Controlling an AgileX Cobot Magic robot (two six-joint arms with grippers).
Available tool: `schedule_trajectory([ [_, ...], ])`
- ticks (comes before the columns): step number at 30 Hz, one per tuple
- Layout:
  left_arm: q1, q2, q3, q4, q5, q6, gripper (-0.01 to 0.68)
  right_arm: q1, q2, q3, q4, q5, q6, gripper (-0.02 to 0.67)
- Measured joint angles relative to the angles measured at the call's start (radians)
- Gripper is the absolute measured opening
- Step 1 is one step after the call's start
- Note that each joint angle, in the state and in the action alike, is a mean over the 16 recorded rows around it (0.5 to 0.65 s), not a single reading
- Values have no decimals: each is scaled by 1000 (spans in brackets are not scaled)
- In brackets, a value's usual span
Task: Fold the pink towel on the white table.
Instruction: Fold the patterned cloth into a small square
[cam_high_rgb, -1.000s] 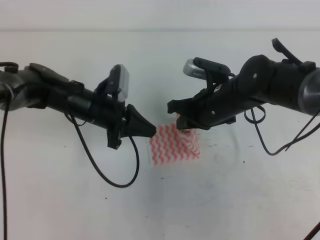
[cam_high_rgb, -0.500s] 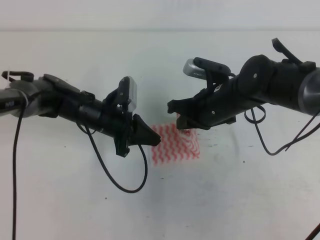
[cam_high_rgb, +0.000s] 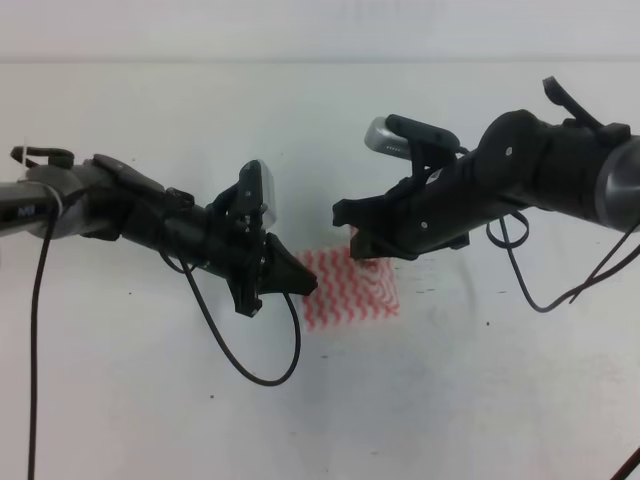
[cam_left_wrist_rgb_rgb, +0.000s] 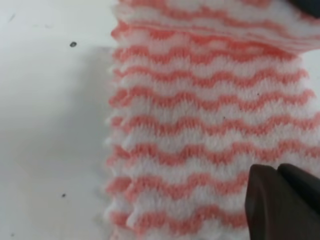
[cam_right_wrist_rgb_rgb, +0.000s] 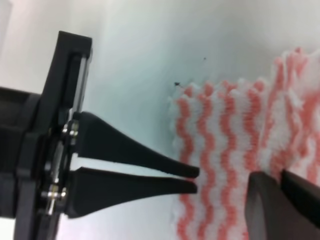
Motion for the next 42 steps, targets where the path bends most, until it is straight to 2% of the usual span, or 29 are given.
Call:
schedule_trajectory([
  [42,1,9,0,3,-7,-12,-5,35,36,-29,37,5,-28,-17],
])
